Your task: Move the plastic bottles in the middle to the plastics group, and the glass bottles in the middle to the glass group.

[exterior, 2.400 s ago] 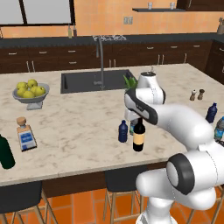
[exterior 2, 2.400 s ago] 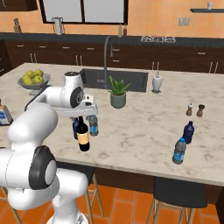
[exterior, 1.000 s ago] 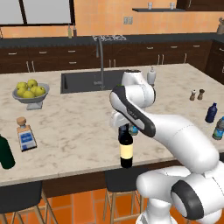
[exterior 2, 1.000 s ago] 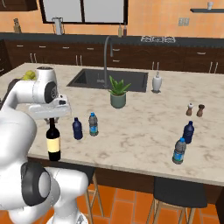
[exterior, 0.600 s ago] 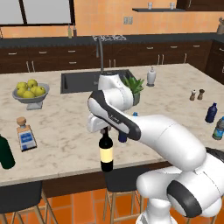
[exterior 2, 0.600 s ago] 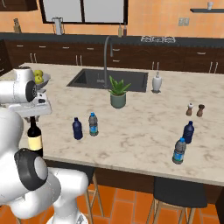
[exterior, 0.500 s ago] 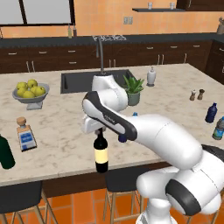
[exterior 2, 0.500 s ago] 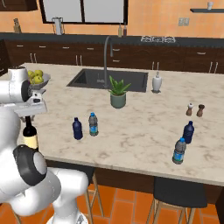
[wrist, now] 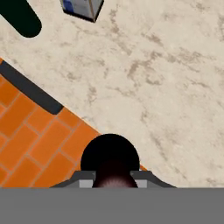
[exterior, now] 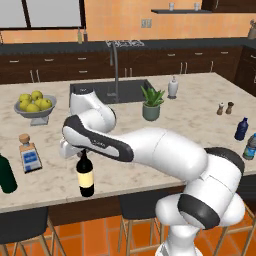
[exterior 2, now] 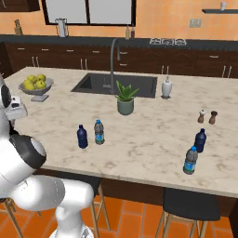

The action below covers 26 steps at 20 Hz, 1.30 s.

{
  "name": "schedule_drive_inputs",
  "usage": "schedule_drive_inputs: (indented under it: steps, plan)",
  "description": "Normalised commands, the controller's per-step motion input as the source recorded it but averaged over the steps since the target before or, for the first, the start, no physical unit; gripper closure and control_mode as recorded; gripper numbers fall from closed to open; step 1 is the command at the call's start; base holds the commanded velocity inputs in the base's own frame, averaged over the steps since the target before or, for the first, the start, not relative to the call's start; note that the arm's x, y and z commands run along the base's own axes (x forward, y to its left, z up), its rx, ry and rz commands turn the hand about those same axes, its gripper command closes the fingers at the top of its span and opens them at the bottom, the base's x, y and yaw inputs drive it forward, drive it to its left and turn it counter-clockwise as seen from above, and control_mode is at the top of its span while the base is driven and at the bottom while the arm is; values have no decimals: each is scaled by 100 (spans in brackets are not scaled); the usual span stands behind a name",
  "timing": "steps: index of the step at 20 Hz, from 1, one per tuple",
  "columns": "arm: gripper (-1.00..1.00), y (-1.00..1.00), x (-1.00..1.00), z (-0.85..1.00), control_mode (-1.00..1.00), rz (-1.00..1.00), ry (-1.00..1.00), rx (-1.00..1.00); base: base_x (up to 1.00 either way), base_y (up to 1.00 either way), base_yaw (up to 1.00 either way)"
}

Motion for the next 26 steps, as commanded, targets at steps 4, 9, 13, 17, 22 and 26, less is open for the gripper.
schedule_drive_inputs:
  steps: [4,9,13,17,22,26]
  plan:
    - [100,79,44,-2,-100,0,-21,0,0,0,0]
    - [100,65,42,-13,-100,0,-8,1,0,0,0]
    - [100,49,43,-21,-100,0,0,4,0,0,0]
    - [100,30,43,-23,-100,0,-1,4,0,0,0]
    - [100,37,45,-22,-100,0,-2,3,0,0,0]
    - [100,22,14,-24,-100,0,-1,1,0,0,0]
